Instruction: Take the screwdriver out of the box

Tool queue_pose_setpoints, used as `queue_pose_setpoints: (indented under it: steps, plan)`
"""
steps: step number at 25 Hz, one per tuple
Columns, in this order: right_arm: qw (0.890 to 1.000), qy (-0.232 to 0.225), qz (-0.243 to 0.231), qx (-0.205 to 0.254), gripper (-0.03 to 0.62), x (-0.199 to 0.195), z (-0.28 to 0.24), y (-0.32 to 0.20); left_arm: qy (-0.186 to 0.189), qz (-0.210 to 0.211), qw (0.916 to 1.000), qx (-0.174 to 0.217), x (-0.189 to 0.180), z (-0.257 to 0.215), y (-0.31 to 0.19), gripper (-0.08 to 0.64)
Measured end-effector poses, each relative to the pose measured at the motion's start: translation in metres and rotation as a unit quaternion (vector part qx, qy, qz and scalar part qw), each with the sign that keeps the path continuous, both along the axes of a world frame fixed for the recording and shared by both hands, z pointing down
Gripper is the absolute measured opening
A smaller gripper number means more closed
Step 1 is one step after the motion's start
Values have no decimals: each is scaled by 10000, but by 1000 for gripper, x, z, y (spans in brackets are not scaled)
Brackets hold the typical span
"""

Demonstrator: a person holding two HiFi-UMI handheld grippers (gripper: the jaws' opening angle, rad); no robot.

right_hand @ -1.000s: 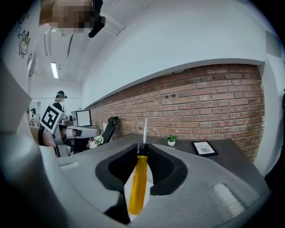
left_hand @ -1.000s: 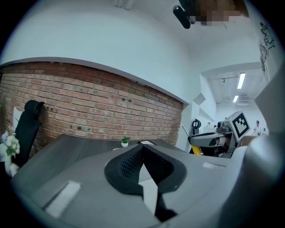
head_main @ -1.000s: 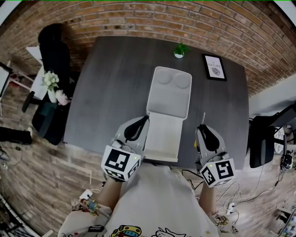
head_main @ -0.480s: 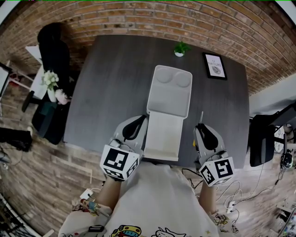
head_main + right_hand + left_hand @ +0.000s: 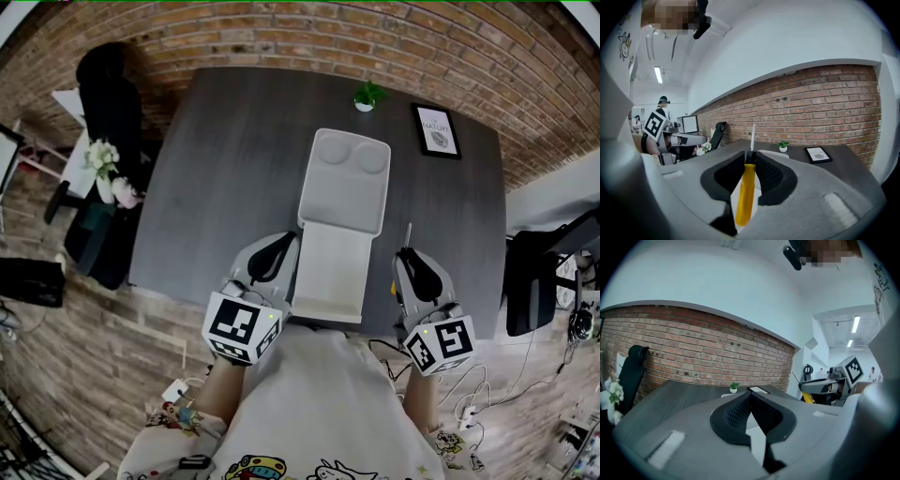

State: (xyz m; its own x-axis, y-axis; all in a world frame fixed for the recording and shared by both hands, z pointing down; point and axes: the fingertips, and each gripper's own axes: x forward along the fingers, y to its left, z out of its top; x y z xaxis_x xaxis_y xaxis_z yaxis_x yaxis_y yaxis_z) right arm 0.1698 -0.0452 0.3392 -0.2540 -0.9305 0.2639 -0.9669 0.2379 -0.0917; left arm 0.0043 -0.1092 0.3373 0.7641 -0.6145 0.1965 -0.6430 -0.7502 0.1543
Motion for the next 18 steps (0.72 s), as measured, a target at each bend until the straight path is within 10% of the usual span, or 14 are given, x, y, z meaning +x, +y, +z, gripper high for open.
queue_pose_setpoints:
  steps: [18]
  plan:
    - [10000, -15, -48, -56, 75, -2, 2, 2, -12, -30, 10000, 3, 0, -2, 2, 5]
